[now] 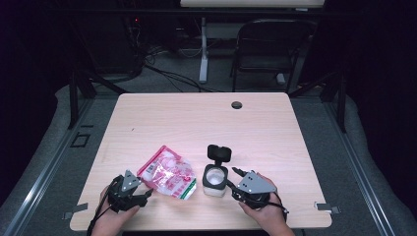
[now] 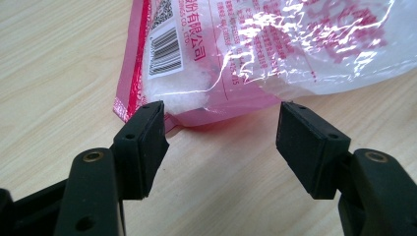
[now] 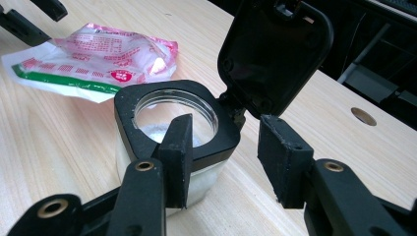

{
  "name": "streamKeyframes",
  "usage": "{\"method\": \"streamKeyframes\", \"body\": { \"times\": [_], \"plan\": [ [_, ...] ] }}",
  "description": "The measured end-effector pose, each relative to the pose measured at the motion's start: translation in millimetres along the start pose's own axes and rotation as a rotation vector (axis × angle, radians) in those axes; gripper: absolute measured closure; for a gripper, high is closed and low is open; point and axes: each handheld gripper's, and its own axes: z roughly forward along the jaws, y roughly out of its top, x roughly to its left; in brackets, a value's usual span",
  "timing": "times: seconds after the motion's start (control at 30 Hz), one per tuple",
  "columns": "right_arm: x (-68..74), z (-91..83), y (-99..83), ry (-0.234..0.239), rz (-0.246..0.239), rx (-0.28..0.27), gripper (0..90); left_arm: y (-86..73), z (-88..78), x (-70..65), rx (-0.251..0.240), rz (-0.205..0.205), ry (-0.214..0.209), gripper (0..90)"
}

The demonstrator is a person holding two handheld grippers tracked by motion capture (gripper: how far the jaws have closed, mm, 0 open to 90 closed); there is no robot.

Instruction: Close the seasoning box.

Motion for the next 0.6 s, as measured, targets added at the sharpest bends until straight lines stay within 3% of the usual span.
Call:
{"method": "streamKeyframes", "body": {
  "times": [0.6],
  "plan": [
    [-3.9, -3.0, -0.7, -0.007, 0.020, 0.003, 55.4, -1.8, -26.1, 16.1, -0.104, -0.077, 0.028, 36.1]
  ]
}}
